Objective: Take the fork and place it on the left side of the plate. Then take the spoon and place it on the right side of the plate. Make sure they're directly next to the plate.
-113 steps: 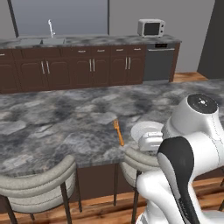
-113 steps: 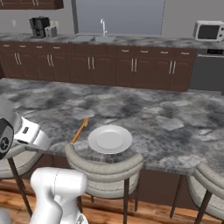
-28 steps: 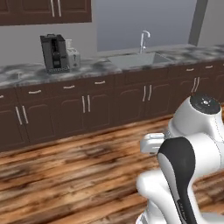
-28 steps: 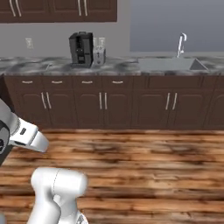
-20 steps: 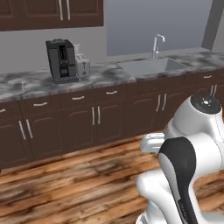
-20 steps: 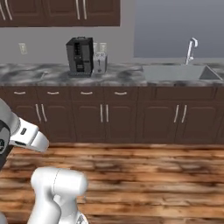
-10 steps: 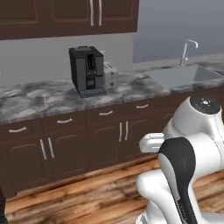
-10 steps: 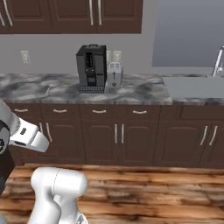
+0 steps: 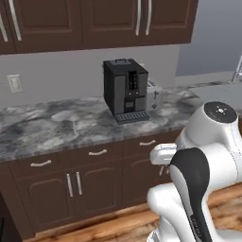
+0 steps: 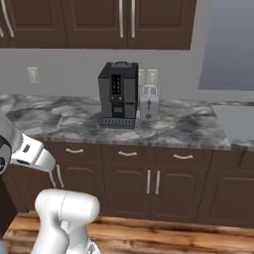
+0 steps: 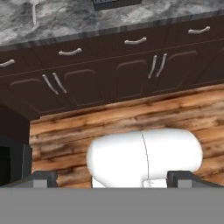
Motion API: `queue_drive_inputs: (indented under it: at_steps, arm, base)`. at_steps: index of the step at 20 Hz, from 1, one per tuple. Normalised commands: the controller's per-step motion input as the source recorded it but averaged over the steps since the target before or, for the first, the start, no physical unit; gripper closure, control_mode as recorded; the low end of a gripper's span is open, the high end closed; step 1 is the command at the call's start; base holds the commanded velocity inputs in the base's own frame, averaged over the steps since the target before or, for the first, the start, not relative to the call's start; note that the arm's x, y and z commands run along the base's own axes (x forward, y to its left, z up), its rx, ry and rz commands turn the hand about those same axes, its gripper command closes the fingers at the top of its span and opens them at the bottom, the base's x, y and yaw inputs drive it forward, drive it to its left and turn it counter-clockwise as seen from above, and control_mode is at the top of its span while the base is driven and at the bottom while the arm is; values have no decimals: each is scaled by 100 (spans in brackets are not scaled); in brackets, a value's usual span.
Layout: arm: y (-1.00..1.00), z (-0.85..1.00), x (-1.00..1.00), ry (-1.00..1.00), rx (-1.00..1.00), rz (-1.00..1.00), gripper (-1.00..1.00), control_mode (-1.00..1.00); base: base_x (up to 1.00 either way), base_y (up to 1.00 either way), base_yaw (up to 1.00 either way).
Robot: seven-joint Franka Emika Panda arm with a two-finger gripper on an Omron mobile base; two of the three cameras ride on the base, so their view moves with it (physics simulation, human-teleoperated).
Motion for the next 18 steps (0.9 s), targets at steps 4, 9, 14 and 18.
queue_drive_inputs:
  at_steps: [4, 9, 14, 18]
  arm:
    - [0, 0, 0, 0, 0, 0, -100, 100]
    - [0, 0, 0, 0, 0, 0, -100, 100]
    - [0, 0, 0, 0, 0, 0, -100, 100]
    - [0, 0, 0, 0, 0, 0, -100, 100]
  base:
    - [41, 61, 20]
    - [51, 62, 16]
    - [84, 29, 10]
    - [78, 8, 6]
